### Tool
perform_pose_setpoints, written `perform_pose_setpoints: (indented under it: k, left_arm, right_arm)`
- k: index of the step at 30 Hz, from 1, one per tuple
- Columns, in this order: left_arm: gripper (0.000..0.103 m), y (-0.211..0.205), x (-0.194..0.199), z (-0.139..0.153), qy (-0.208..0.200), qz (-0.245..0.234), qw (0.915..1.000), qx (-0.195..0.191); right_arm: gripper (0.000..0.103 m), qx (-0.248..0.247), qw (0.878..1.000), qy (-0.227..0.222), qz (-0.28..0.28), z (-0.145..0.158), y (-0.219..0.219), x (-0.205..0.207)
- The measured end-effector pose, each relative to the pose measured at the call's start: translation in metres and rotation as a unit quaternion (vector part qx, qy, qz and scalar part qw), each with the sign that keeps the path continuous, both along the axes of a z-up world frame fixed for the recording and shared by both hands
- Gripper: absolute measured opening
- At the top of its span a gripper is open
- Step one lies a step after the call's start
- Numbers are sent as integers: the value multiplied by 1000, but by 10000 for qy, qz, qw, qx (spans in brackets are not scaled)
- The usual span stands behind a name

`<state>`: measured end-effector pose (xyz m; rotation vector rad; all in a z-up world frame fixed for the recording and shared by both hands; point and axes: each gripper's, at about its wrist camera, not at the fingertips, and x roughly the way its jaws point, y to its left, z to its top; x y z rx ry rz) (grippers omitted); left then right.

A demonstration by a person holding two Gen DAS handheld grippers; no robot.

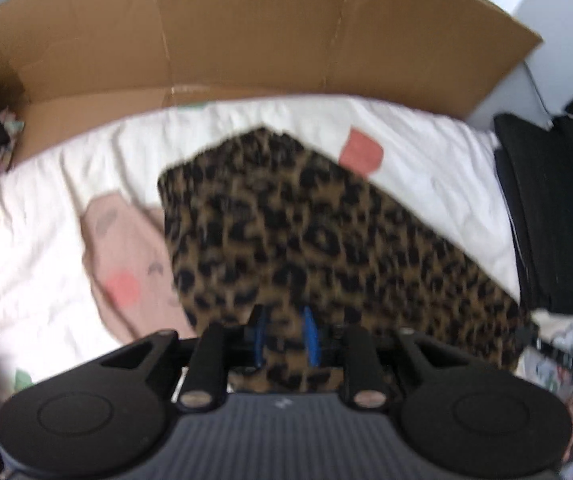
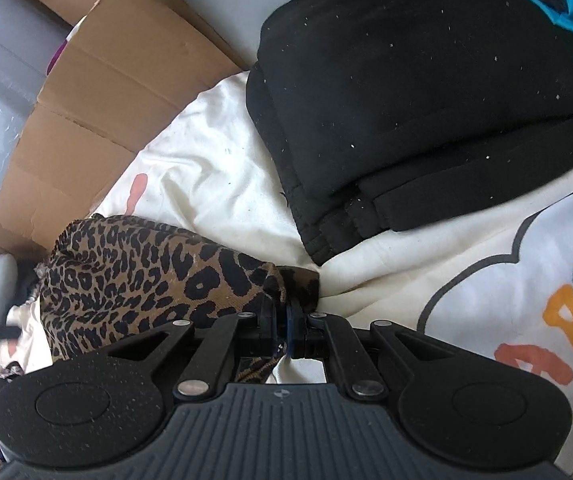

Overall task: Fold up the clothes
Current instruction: 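Grasp the elastic waistband of the leopard-print skirt with the left gripper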

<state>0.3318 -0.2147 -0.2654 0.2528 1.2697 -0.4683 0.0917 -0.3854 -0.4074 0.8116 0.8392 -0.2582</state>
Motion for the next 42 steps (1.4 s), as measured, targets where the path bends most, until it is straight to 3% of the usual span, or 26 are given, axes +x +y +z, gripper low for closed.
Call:
perform_pose_setpoints:
  k: [16,25,30,40,42]
  left_arm:
    - [32,-47,84,11,-200,171,9995,155]
    - [34,-66,120,13,-477,290,9983,162]
    - [28,-74,136,9,-356,378,9985,154]
    - [27,-94,139,-21,-101,548,9983,181]
    - [14,-96,136,-26,-195,683,9974,127]
  right_arm:
    - [4,-547,9979,319,-163,14,-3,-17]
    - [5,-669,9977,-92,-109,35,-6,-27]
    - [5,-731,9964,-425,34,46,-2,-20]
    - [5,-858,9952,-417,221,45,-1,-9]
    - [5,-858,9952,-403,222,44,-1,-9]
